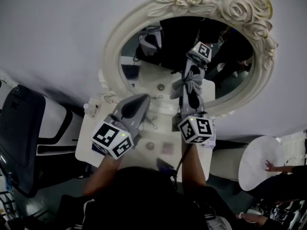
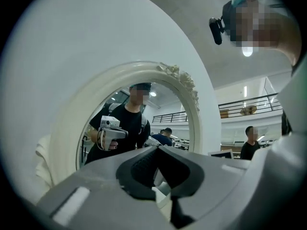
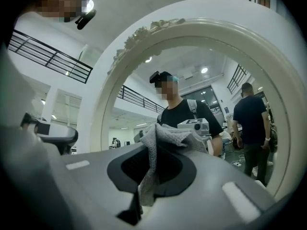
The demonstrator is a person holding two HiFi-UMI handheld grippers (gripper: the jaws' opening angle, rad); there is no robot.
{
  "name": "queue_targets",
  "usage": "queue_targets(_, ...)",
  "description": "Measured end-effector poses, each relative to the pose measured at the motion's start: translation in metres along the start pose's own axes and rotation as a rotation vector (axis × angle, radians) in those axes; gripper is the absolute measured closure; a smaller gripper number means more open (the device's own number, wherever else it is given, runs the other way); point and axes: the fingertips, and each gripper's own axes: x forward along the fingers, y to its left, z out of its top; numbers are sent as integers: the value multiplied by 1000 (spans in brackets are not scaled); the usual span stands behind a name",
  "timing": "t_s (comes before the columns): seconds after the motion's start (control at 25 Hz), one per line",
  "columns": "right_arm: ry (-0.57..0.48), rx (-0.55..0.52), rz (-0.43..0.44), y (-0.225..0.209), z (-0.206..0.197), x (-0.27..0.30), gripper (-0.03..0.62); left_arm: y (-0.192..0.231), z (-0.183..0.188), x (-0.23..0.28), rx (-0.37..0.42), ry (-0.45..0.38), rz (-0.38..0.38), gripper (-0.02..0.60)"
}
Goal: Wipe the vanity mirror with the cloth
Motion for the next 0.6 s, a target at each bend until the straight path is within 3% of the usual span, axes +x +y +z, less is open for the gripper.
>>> queue_targets(0.6,49,6,232,132,-40,77,577,74,26,-77,9,-38,155,584)
